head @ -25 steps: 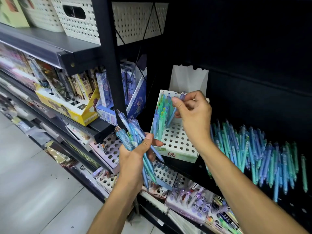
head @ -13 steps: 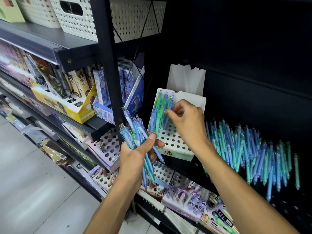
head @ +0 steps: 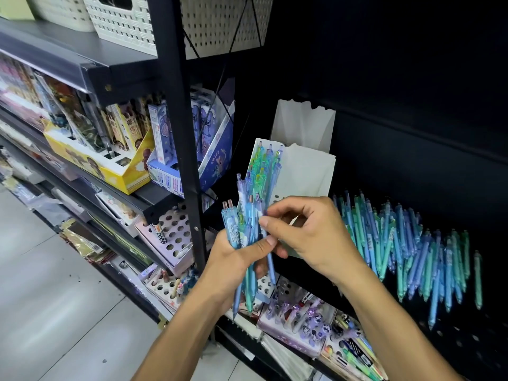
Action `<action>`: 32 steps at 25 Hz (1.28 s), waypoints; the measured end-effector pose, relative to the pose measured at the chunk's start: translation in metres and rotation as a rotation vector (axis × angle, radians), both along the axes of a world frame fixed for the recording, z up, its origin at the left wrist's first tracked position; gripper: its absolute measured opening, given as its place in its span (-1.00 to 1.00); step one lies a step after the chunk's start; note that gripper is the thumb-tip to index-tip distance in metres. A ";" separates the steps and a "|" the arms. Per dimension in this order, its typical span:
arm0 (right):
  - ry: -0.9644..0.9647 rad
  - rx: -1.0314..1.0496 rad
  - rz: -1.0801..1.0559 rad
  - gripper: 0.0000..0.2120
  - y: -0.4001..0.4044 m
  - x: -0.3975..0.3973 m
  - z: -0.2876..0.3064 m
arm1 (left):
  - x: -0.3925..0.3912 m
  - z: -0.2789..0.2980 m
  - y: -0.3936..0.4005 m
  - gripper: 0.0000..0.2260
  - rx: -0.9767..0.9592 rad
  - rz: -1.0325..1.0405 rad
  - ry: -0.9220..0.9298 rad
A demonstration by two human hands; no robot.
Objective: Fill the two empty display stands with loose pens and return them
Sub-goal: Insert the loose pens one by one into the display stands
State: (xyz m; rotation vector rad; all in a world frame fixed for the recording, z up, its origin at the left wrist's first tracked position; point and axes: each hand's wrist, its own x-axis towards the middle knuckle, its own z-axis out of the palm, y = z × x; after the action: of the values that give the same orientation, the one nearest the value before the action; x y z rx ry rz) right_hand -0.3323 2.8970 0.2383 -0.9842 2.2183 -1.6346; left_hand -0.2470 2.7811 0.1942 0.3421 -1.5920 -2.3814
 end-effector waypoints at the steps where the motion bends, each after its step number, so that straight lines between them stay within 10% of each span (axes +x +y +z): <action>1: 0.000 -0.007 -0.029 -0.88 -0.001 0.001 0.001 | 0.000 0.001 0.002 -0.96 0.000 0.001 0.004; 7: 0.018 -0.485 -0.389 -0.91 0.003 -0.019 0.011 | -0.001 -0.003 -0.008 -0.92 0.066 0.281 -0.089; 22: 0.259 -0.009 -0.300 -0.94 -0.031 -0.047 -0.020 | 0.002 -0.004 -0.005 -0.88 0.142 0.203 -0.074; 32: 0.272 -0.120 -0.212 -0.84 -0.020 -0.011 -0.025 | -0.002 -0.002 -0.003 -0.93 0.047 0.034 -0.010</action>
State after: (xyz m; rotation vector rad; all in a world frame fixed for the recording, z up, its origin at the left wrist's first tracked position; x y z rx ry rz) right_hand -0.3431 2.8772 0.2137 -1.0931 2.5013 -1.8383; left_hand -0.2490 2.7781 0.1918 0.3874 -1.5242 -2.3985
